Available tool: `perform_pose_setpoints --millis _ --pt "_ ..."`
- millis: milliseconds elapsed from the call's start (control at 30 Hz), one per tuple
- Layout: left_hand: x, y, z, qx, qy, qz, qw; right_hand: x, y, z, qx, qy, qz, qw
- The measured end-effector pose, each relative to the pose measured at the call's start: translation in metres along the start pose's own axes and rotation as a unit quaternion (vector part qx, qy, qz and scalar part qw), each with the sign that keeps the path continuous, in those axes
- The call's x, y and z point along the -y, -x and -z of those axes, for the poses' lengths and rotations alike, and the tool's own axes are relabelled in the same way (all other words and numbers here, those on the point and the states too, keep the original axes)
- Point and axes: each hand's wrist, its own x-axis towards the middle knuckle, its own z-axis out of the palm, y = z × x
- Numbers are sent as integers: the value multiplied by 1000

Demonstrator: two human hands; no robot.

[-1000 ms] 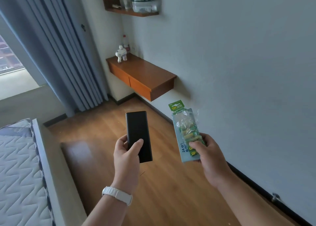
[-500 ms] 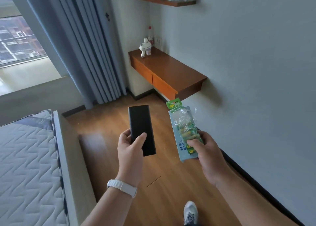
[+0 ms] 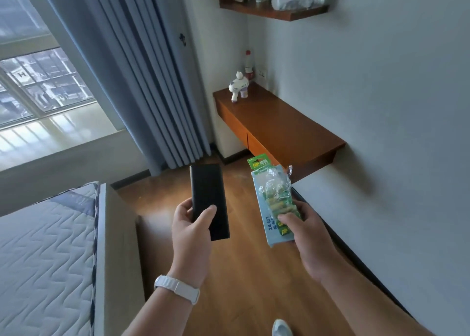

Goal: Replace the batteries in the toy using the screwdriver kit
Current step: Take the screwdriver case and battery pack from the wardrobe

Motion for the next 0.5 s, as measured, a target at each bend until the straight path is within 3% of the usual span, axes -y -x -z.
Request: perform_pose_setpoints --millis 167,500 --pt "-3 -38 -52 2 -4 -15 1000 29 -66 20 31 0 8 999" --pt "-16 -112 -89 -13 0 -25 1000 42 -147 17 32 -8 -14 999"
